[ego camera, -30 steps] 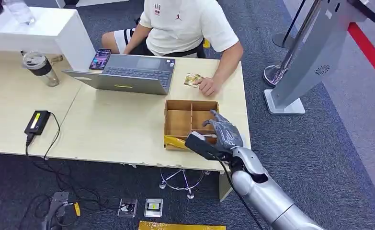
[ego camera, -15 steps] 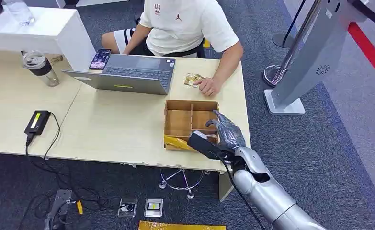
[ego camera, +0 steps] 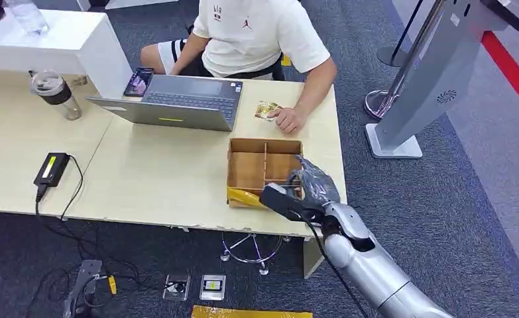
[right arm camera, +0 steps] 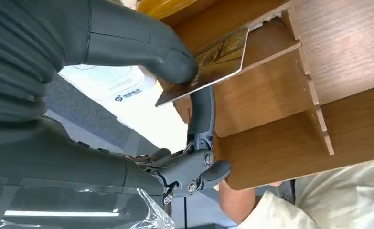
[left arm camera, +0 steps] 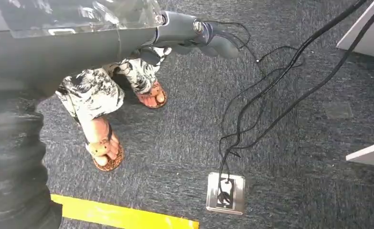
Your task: Pass the card to the sensor for recognition and then transmit it.
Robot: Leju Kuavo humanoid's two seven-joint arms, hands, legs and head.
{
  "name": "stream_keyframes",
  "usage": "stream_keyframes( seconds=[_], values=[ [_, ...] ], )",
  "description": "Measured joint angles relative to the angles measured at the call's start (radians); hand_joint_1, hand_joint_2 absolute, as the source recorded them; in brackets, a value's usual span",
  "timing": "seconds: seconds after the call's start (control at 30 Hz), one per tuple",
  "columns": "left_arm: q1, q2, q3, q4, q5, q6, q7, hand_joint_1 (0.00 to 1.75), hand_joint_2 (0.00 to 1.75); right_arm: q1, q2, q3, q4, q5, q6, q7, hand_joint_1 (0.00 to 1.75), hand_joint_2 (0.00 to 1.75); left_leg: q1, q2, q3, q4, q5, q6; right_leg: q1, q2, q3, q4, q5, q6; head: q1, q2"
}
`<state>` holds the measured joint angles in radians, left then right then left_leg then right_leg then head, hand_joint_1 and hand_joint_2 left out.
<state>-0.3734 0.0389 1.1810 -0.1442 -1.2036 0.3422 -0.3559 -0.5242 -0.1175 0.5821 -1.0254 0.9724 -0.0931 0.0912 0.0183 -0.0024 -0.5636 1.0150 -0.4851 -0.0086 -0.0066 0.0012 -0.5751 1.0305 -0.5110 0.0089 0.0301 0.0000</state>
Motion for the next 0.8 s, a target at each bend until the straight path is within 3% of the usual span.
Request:
stream_keyframes(
  seconds=[0.27,0.4,0.43,0.57,0.8],
  values=[
    [-0.001,0.0,0.0,0.0,0.008,0.0,0.002,0.0,1.75,-0.001,0.0,-0.013,0.0,0.014,0.006,-0.002,1.59,1.75,0.0,0.0,0.0,0.0,0.0,0.0,0.0,0.0,0.0,0.0,0.0,0.0,0.0,0.0],
    [-0.001,0.0,0.0,-0.003,0.01,-0.001,0.003,0.0,1.75,-0.001,0.0,-0.015,0.0,0.019,0.005,-0.003,1.66,1.75,0.0,0.0,0.0,0.0,0.0,0.0,0.0,0.0,0.0,0.0,0.0,0.0,0.0,0.0],
    [-0.001,0.0,-0.001,-0.003,0.01,0.0,0.003,0.0,1.75,-0.002,0.0,-0.016,0.0,0.022,0.002,-0.005,1.75,1.75,0.0,0.0,0.0,0.0,0.0,0.0,0.0,0.0,0.0,0.0,0.0,0.0,0.0,0.0],
    [-0.001,0.0,-0.002,-0.005,0.021,0.0,0.003,0.0,1.75,-0.002,0.0,-0.025,-0.006,0.021,-0.028,-0.022,1.75,1.75,0.0,0.0,0.0,0.0,0.0,0.0,0.0,0.0,0.0,0.0,0.0,0.0,0.0,0.0],
    [0.002,-0.001,-0.013,-0.005,0.045,0.011,0.003,0.0,1.75,-0.008,-0.002,-0.086,-0.161,-0.039,-0.041,-0.014,1.75,1.75,0.0,0.0,0.0,0.0,0.0,0.0,0.0,0.0,0.0,0.0,0.0,0.0,0.0,0.0]
  ],
)
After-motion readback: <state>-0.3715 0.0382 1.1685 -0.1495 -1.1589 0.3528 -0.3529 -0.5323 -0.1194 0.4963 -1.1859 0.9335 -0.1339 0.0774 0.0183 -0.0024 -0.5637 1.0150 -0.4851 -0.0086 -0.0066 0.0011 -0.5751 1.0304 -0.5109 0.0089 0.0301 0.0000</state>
